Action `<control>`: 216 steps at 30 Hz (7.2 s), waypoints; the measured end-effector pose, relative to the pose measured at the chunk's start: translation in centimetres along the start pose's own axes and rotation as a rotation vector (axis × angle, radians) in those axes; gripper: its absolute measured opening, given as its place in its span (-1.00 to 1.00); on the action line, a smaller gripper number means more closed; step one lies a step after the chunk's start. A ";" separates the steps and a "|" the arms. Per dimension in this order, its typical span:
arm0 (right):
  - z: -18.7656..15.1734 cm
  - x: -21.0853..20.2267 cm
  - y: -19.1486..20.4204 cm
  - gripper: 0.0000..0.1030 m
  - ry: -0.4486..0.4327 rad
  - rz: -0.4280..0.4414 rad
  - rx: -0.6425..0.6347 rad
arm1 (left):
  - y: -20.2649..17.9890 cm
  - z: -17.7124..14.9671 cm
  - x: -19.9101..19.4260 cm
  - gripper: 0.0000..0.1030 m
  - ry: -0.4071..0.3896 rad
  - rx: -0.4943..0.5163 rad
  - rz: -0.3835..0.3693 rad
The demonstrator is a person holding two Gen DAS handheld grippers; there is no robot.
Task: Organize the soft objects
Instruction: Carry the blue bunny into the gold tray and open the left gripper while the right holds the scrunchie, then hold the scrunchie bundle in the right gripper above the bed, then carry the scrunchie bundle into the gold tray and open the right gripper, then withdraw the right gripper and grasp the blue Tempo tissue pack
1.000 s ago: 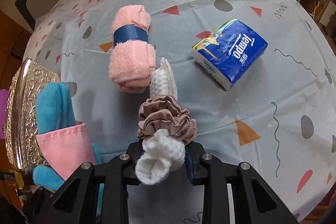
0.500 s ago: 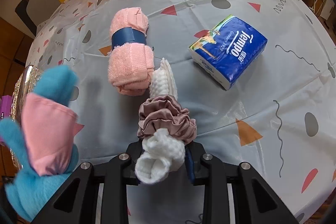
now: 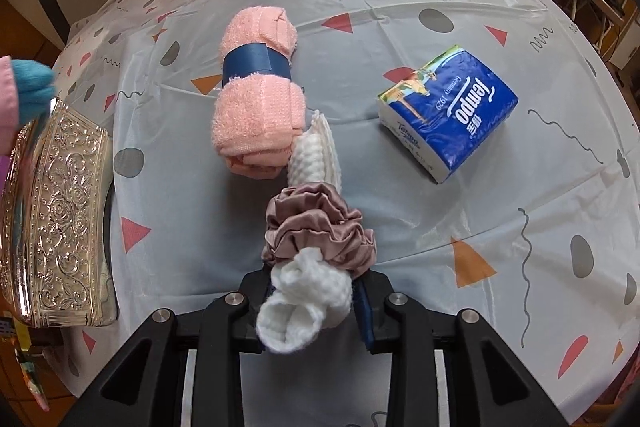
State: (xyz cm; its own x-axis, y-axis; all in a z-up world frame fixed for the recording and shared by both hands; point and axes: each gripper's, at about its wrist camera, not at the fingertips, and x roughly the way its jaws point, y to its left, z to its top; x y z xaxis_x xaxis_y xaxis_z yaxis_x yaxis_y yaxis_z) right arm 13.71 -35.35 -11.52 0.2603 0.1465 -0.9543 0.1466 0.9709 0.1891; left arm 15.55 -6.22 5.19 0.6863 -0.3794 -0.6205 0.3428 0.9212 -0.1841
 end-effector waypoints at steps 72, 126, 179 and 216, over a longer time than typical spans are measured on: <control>-0.7 -0.1 2.7 -0.39 -0.065 -0.179 -0.197 | 25.2 -19.8 -13.5 0.28 0.006 -0.399 0.584; -0.2 -4.1 1.9 -0.48 -0.204 -0.130 -0.028 | 25.3 -22.4 -15.0 0.34 0.034 -0.444 0.565; -11.0 -2.8 43.1 -0.04 -0.233 0.320 -0.756 | 26.7 -24.2 -17.4 0.34 0.005 -0.461 0.597; 3.2 -6.5 0.4 -0.04 -0.438 -0.104 0.174 | 21.0 -21.2 -15.2 0.35 0.030 -0.277 0.547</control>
State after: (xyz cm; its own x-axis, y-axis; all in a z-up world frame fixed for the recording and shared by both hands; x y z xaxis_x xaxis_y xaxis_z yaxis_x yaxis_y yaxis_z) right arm 15.13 -36.52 -4.48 0.6075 -0.0795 -0.7903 0.3413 0.9246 0.1693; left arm -1.30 20.73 -5.42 0.6962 0.1538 -0.7012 -0.2366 0.9714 -0.0219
